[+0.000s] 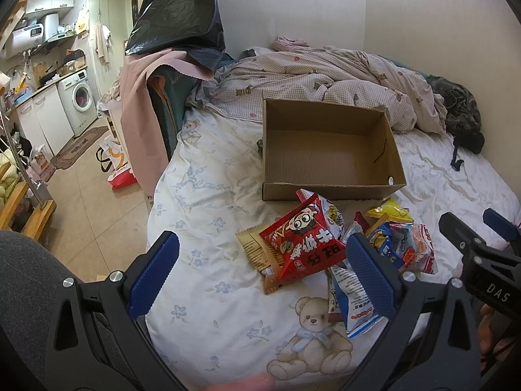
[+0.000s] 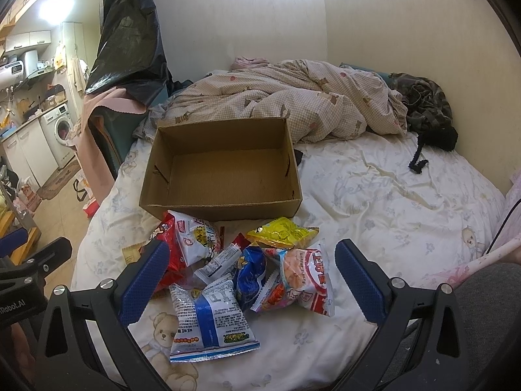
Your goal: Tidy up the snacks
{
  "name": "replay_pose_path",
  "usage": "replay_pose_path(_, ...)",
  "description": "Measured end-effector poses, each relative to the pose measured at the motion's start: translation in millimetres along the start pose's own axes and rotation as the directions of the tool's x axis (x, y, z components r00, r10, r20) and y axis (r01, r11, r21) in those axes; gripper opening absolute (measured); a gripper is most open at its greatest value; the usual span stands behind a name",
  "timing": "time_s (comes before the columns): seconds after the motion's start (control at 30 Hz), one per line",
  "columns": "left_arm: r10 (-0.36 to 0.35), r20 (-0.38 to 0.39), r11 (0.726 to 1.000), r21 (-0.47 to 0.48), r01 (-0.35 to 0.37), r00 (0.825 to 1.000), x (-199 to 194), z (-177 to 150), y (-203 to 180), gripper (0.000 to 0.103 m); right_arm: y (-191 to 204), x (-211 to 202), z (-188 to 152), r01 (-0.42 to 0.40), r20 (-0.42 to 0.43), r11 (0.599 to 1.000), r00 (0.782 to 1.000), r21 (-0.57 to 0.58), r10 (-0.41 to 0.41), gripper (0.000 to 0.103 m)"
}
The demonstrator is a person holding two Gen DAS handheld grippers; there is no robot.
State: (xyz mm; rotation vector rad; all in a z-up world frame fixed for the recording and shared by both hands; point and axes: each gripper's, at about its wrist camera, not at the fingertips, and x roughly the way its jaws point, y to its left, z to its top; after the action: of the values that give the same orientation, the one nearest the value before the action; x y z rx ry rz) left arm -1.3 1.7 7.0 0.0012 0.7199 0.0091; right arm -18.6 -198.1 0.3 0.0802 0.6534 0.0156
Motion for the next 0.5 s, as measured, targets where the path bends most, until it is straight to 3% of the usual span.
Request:
replay_pose_path(0.27,0.002,-0.007,1.000,0.008,-0.002,1.000,1,-1,-1,0.101,-3,0,2,-0.005,-0.014,1.000,1.000,0.022,0.006,0.103)
replay_pose_path(0.5,0.007,-0.164,1.000,0.019,-0.004,0.986,24,8,3,0.101,-39,2,37,-0.095,-0.090,0.986,0.990,0.136,0.107,0.103)
